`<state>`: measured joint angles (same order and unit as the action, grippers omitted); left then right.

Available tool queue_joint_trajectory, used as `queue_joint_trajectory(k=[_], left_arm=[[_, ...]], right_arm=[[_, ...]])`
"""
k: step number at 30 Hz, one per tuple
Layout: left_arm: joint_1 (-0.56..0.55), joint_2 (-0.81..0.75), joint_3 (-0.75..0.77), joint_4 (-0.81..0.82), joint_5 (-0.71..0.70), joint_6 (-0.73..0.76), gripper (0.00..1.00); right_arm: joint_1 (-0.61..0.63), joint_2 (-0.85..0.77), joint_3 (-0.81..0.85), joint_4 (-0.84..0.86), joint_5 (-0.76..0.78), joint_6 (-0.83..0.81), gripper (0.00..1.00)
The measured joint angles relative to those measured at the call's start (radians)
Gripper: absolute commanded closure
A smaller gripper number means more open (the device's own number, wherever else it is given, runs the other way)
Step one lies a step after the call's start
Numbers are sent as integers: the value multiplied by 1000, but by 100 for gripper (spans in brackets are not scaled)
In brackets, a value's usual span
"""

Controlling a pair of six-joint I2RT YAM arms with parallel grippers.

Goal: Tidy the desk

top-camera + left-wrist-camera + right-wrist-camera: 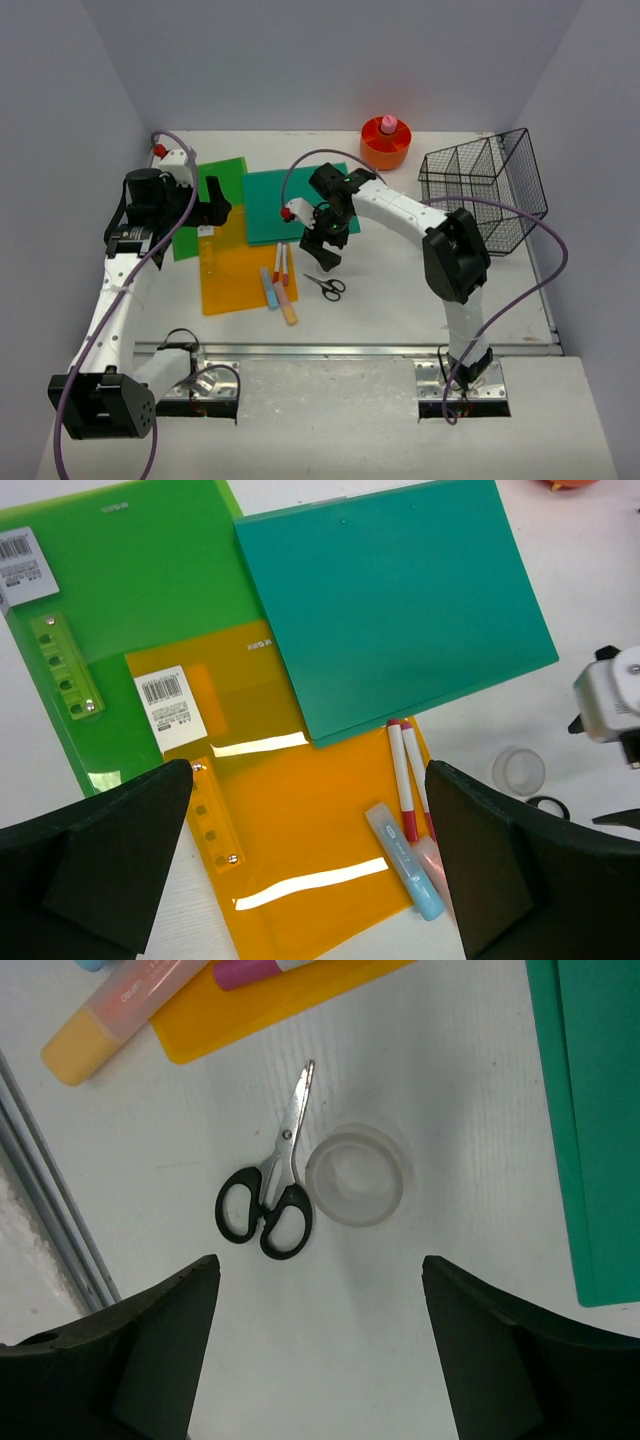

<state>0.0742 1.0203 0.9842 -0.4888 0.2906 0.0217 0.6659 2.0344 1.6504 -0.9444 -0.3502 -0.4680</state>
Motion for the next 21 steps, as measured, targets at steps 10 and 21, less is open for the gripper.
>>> queue_joint_trajectory(k=[10, 21], left_arm=[[0, -20, -26, 0, -31, -4, 0], [0, -29, -34, 0, -49, -4, 0]], right_arm=[[51, 168, 172, -132, 147, 48, 9], [89, 182, 174, -141, 206, 92, 8]])
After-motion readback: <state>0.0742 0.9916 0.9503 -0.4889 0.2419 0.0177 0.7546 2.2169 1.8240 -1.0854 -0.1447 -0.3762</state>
